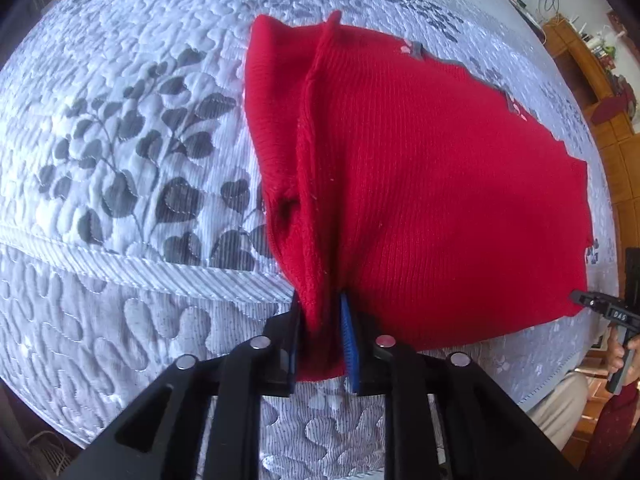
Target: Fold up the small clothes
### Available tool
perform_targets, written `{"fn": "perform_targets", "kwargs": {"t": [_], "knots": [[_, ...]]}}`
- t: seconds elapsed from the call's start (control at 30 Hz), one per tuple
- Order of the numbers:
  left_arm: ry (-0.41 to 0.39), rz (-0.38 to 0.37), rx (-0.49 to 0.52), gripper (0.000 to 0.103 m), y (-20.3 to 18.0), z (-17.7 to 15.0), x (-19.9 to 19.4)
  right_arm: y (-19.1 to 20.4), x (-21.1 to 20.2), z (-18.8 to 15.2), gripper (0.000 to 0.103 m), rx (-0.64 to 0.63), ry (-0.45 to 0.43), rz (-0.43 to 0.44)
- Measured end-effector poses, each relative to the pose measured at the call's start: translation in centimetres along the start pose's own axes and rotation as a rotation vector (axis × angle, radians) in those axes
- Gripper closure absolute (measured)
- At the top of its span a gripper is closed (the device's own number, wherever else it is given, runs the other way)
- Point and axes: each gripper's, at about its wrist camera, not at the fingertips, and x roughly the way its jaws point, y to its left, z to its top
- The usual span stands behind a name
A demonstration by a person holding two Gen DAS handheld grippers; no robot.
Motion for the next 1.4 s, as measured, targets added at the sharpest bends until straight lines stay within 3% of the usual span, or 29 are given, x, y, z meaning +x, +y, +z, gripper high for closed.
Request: {"fn": "perform_targets", "kwargs": {"t": [0.07, 0.23, 0.33, 0.5, 0.57, 0.63, 0.73, 0.8, 0.83, 1.0, 1.07, 1.2, 1.33, 1.4], "knots": [[-0.030, 0.036, 0.023, 0.073, -0.3, 0.4, -1.6, 0.7, -1.5, 0.3, 0.062, -0.026, -0.029, -0.035], [-0.168, 0.173, 0.060, 0.067, -0.2, 4.0, -5.5, 1.9, -6.5, 3.9, 0.060, -0.079, -0.160, -0.081], [-0.179, 0.133, 0.061, 0.067, -1.3, 7.5, -5.3, 2.8, -6.8, 8.0, 0.060, -0.091, -0.190, -0.094], [-0.179, 0.087, 0.117, 0.067, -4.8, 12.9, -1.9, 1.2, -2.9, 15.1, 0.060, -0.036, -0.126, -0.160], [-0.164, 0.051, 0.133, 0.067, -5.6, 14.4, -0.2, 0.3, -1.2, 16.6, 0.060, 0.010, -0.108, -0.164], [-0.140, 0.068, 0.152, 0.067, -6.0, 15.5, 1.7, -0.9, -0.3, 17.7, 0.060, 0.049, -0.099, -0.154], [-0.104, 0.105, 0.162, 0.067, -5.8, 16.2, 4.0, -2.2, 0.5, 18.7, 0.064, 0.087, -0.098, -0.102], [-0.101, 0.092, 0.154, 0.065, -5.2, 16.6, 4.8, -2.4, 0.5, 18.9, 0.093, 0.080, -0.100, -0.065], [-0.100, 0.081, 0.149, 0.065, -4.9, 16.7, 4.8, -2.5, 0.3, 18.9, 0.099, 0.076, -0.104, -0.055], [-0.117, 0.095, 0.176, 0.064, -5.0, 16.4, 5.0, -3.8, -1.4, 19.3, 0.100, 0.097, -0.211, -0.074], [-0.125, 0.108, 0.178, 0.064, -5.0, 16.4, 5.3, -4.7, -0.2, 19.7, 0.100, 0.107, -0.194, -0.132], [-0.144, 0.131, 0.181, 0.063, -5.2, 16.1, 5.4, -5.2, 1.0, 19.7, 0.100, 0.116, -0.191, -0.139], [-0.157, 0.190, 0.188, 0.062, -6.0, 15.3, 4.3, -4.0, -1.1, 18.5, 0.078, 0.102, -0.216, -0.138], [-0.164, 0.187, 0.176, 0.062, -6.4, 14.2, 3.1, -3.5, -2.8, 17.1, 0.076, 0.097, -0.240, -0.123]]}}
